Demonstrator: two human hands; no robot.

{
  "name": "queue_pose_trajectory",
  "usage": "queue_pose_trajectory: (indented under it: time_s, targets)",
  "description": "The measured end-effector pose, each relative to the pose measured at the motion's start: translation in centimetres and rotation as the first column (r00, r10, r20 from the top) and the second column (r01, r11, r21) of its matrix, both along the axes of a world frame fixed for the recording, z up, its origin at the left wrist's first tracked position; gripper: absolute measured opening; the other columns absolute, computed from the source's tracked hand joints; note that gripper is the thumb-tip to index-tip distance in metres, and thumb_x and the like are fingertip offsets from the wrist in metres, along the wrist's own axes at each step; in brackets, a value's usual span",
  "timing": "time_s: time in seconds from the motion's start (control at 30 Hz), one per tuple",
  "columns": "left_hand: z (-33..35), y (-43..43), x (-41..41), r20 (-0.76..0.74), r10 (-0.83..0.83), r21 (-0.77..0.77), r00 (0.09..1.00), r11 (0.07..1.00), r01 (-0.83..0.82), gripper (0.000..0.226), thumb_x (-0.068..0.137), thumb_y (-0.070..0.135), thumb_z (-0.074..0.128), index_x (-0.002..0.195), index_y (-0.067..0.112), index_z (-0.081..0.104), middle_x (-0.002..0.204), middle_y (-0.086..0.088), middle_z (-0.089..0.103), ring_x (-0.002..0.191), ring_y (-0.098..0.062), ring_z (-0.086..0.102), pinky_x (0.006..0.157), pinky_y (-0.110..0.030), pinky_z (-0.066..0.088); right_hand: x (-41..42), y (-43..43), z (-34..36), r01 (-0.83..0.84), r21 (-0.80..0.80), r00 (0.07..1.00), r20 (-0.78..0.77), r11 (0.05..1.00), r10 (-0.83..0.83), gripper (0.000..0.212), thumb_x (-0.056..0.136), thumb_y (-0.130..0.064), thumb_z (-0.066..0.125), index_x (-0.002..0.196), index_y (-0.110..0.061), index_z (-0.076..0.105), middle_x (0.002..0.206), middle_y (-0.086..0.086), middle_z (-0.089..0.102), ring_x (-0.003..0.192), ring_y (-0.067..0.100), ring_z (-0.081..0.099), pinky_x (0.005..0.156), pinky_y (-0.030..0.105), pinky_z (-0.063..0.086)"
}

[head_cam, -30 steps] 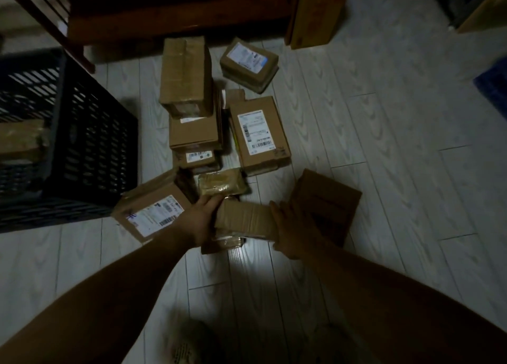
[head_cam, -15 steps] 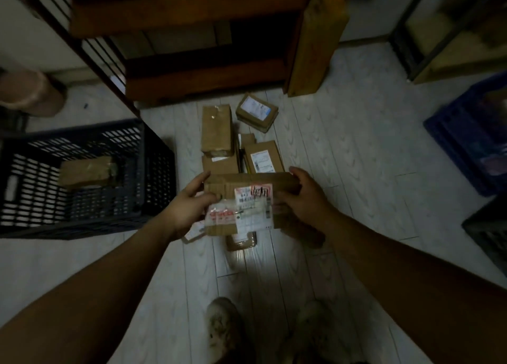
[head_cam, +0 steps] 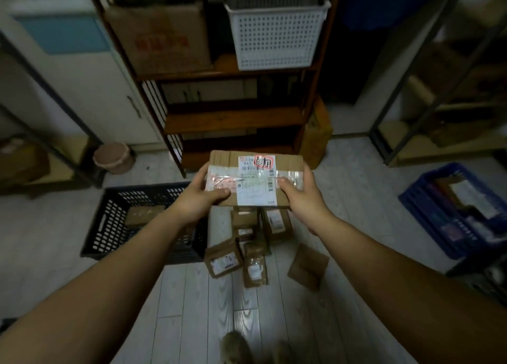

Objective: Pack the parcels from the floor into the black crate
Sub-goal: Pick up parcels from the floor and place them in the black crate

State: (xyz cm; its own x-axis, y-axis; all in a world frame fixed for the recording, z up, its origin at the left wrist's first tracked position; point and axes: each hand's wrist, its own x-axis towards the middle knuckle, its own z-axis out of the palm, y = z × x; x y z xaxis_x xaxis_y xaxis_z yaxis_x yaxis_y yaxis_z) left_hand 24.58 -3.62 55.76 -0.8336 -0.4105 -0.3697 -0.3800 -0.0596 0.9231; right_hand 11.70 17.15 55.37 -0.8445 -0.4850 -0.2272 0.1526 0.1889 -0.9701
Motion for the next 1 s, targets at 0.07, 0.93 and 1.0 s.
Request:
queue_pose_trajectory:
  time_s: [0.07,0.93,1.0]
  targets:
    - [2.4,-0.2,1.9,-0.039,0.026,-0.054,0.999,0.998,-0.029,0.061,0.076,0.024,0.071,0.106,0.069,0.043,0.105,0.012,0.067,0.089,-0.005,0.067,0.062,-0.017,0.053,1.5,-0.9,2.4,-0.019,-0.008,0.996,-0.085,1.000,0.018,0.050,0.093,-0.026,0.055,0.135,-0.038,0.032,0.114,-0.013,0.058,0.095,0.003,0.063,0.061,0.013,0.052]
    - [10.8,-26.8,24.6,-0.132,0.141,-0.349,0.981,0.920,-0.179,0.076,0.075,0.027,0.073,0.137,0.031,0.029,0.117,0.014,0.054,0.098,-0.001,0.058,0.074,-0.017,0.049,21.4,-30.5,7.5,-0.282,0.447,0.734,-0.469,0.849,0.491,0.098,0.081,-0.042,0.068,0.147,-0.041,-0.004,0.151,-0.015,-0.004,0.139,0.021,0.022,0.110,0.035,0.028]
    - [10.5,-28.0,23.6,-0.128,0.073,-0.448,0.989,0.886,-0.123,0.078,0.065,0.025,0.080,0.131,0.023,0.040,0.120,0.009,0.057,0.109,-0.007,0.056,0.091,-0.031,0.051,20.7,-32.0,7.0,-0.266,0.479,0.724,-0.474,0.836,0.502,0.098,0.081,-0.044,0.067,0.147,-0.041,-0.005,0.150,-0.016,-0.005,0.139,0.023,0.022,0.110,0.036,0.029]
